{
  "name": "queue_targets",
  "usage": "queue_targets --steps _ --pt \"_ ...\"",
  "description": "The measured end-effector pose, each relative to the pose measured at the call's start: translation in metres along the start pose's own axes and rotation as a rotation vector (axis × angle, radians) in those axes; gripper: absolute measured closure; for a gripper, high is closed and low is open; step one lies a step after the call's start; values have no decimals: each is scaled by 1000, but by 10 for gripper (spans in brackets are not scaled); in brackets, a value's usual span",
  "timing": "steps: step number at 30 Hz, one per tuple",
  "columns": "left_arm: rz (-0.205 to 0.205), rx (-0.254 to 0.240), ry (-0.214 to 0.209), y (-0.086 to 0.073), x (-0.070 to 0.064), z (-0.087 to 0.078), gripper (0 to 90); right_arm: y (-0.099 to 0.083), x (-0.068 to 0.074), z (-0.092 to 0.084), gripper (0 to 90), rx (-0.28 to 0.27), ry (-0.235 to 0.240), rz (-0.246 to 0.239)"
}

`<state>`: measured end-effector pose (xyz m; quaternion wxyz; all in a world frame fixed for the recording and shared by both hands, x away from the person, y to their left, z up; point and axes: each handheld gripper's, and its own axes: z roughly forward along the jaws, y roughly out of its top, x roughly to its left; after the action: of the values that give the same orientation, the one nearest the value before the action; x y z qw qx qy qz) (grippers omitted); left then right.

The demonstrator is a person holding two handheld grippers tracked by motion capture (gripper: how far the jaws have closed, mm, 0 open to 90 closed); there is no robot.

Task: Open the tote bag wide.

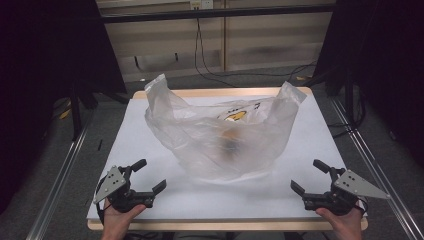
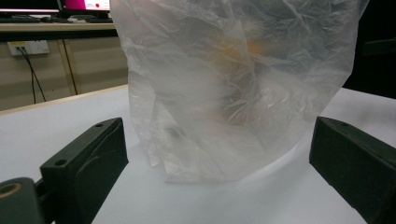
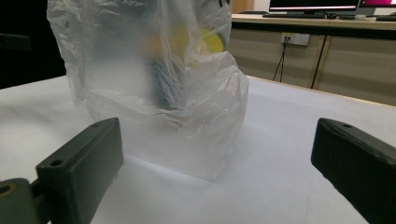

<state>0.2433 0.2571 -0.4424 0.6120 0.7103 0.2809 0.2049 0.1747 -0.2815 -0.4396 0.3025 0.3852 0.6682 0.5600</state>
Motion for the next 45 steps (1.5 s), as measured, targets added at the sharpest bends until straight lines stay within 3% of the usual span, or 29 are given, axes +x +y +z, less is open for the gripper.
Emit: queue_targets --steps 5,7,8,13,14,15,16,17,19,20,22,23,24,25,26,27,29,30,31,36,42,44,45 --pt "0 33 -3 -1 2 1 42 0 1 1 56 14 2 9" --pt "-17 19 -4 -2 1 3 42 0 1 2 61 16 -3 5" --pt "20 39 -1 -1 2 2 44 0 0 2 79 18 -5 6" --pt "10 53 -9 -2 1 4 75 0 0 4 124 28 3 8" --pt "34 72 -7 -2 2 3 94 0 1 5 154 37 4 11" --pt "34 72 -7 -2 2 3 122 0 1 5 154 37 4 11" --pt "1 62 -20 -3 1 5 158 0 1 7 252 48 22 14" --pt "-3 54 -27 -3 1 5 178 0 1 7 289 52 32 14" --pt "15 58 -33 -2 1 4 226 0 1 8 307 52 33 13" --pt "13 51 -48 -2 0 4 326 1 1 10 402 54 53 12" --pt "12 55 -45 -2 1 4 386 2 1 11 477 53 67 15" --pt "-9 44 -65 -2 0 4 447 2 1 11 541 53 79 20" --pt "27 55 -59 -1 1 3 447 2 1 11 541 53 79 20" --pt "24 51 -69 0 0 3 492 3 2 12 613 53 96 18" --pt "24 51 -69 0 0 3 529 3 2 12 613 53 96 18" --pt "24 48 -93 1 0 3 573 4 2 13 693 55 107 16" --pt "34 52 -93 2 -1 3 590 4 2 14 726 51 117 17" --pt "15 49 -125 3 -2 5 652 5 2 15 797 49 137 18" --pt "33 53 -114 5 -3 5 656 5 2 15 819 48 148 20" --pt "52 83 -148 7 -8 7 765 8 6 17 900 59 178 16" --pt "79 110 -190 12 -15 14 871 13 11 18 900 90 220 13" --pt "25 112 -222 13 -16 16 900 15 12 19 900 99 232 22" --pt "35 114 -216 15 -17 17 900 16 13 20 900 100 238 25"
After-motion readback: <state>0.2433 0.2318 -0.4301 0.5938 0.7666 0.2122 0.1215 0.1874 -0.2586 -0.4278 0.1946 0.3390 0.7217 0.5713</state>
